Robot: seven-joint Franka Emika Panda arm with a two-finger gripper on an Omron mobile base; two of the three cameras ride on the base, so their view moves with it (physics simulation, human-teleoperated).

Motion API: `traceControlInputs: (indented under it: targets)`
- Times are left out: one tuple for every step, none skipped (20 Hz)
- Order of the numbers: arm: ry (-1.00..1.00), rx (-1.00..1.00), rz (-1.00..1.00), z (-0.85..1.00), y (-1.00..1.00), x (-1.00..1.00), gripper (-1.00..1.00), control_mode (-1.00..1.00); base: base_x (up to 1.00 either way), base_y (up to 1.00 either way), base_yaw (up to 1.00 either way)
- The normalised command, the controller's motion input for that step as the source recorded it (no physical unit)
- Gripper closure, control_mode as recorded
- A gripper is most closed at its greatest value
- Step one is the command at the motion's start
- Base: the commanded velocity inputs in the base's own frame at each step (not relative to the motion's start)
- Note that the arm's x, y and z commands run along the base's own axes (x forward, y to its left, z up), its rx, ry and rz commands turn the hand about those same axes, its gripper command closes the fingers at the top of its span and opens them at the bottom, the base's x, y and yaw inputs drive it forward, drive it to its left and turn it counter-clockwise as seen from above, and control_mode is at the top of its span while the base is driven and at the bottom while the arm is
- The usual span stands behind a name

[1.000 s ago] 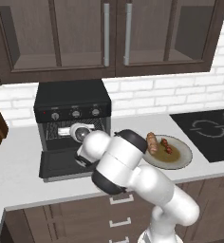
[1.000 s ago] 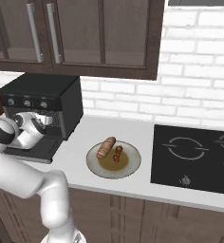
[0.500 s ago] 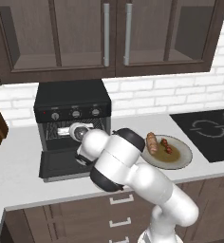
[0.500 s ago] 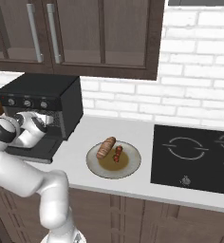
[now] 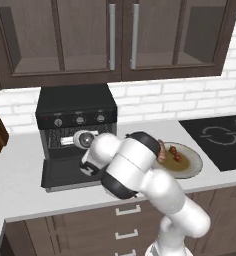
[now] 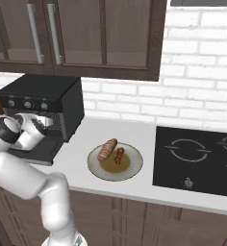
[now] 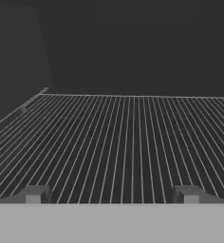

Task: Pick up the kebab skewer and baguette bread, and place them inside the toaster oven. Close the toaster oven door and start by setting the timer.

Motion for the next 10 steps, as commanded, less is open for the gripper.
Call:
traceControlInputs:
  targets:
    - [0.14, 0.0, 0.0, -0.78, 0.07, -0.83, -1.0, -1.0, 0.0, 0.0, 0.0]
    - [0.13, 0.0, 0.0, -0.78, 0.04, -0.84, -1.0, -1.0, 0.0, 0.0, 0.0]
    - [0.15, 0.0, 0.0, -0.76, 0.01, -0.89, -1.0, -1.0, 0.0, 0.0, 0.0]
    - [0.14, 0.0, 0.0, -0.72, 0.04, -0.92, -1.0, -1.0, 0.0, 0.0, 0.0]
    - [0.18, 0.0, 0.0, -0.66, 0.0, -0.99, -1.0, -1.0, 0.0, 0.0, 0.0]
    - [0.2, 0.0, 0.0, -0.63, 0.0, -1.0, -1.0, -1.0, 0.0, 0.0, 0.0]
    - [0.22, 0.0, 0.0, -0.59, 0.0, -1.0, -1.0, -1.0, 0.0, 0.0, 0.0]
    - [0.25, 0.0, 0.0, -0.5, 0.0, -1.0, -1.0, -1.0, 0.0, 0.0, 0.0]
    - [0.27, 0.0, 0.0, -0.39, 0.0, -1.0, -1.0, -1.0, 0.0, 0.0, 0.0]
    - [0.32, 0.0, 0.0, -0.27, 0.0, -0.94, -1.0, -1.0, 0.0, 0.0, 0.0]
